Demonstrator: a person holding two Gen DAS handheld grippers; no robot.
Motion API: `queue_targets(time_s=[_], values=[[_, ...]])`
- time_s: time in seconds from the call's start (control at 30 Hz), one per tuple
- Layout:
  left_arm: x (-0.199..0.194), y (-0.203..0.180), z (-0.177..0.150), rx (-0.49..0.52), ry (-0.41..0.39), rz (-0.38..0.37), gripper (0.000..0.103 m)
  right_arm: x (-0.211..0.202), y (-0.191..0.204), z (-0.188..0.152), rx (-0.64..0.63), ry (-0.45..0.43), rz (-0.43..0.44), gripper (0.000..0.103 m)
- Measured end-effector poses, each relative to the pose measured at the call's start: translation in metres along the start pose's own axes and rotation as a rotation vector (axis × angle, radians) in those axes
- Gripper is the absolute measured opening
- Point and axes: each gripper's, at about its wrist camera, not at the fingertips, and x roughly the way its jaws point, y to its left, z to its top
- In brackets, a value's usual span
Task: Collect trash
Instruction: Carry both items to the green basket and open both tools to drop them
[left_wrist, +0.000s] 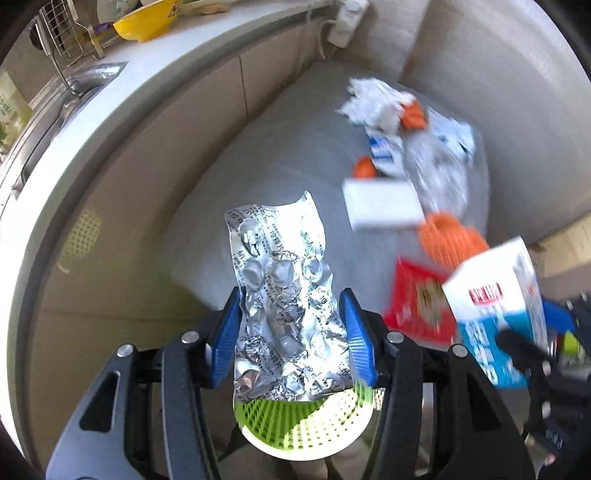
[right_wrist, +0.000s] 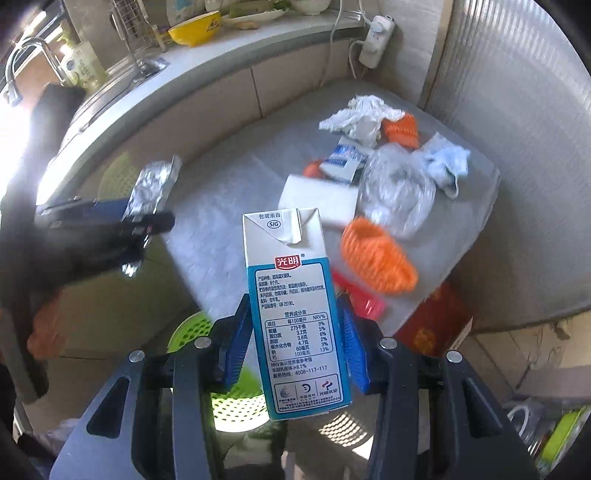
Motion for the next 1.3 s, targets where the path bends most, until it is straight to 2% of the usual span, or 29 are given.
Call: queue_targets(time_s=[0.17,0.4,0.53,0.57,0.63,0.87,1.07,1.1,1.13,1.2,1.3], values=[[-0.008,0.007,-0.053,0.100,0.045,-0.086,0.052,-0.004,0.031,-0.038,0.053,0.015,-0.039,0.046],[-0.003,0.037,-0.109,0.218,0.103,-0.109,0.052,0.025,0.086,-0.092,0.149,0.072,-0.061,0.046],[0.001,0.051,-0.125,0.274,0.120,-0.117,0.052,0.041,0.106,-0.110,0.198,0.082,-0.069,0.047],[0.003,0.052,-0.127,0.286,0.124,-0.121,0.052,0.044,0.111,-0.113,0.202,0.083,-0.079,0.051],[0.007,0.053,-0.133,0.312,0.131,-0.131,0.052,0.047,0.117,-0.116,0.209,0.079,-0.109,0.076],[0.025,0.036,-0.149,0.417,0.165,-0.191,0.052,0.023,0.101,-0.121,0.307,0.028,-0.219,0.091],[0.054,0.004,-0.156,0.495,0.193,-0.250,0.055,-0.008,0.075,-0.132,0.400,0.008,-0.289,0.093],[0.062,-0.002,-0.157,0.513,0.209,-0.253,0.059,-0.011,0.072,-0.134,0.410,0.007,-0.302,0.095],[0.067,-0.005,-0.159,0.523,0.217,-0.256,0.070,-0.014,0.070,-0.135,0.416,0.006,-0.313,0.096],[0.080,-0.014,-0.164,0.546,0.222,-0.231,0.079,-0.015,0.066,-0.137,0.426,0.010,-0.326,0.096],[0.092,-0.022,-0.169,0.573,0.253,-0.209,0.079,-0.014,0.062,-0.139,0.442,0.020,-0.334,0.096]])
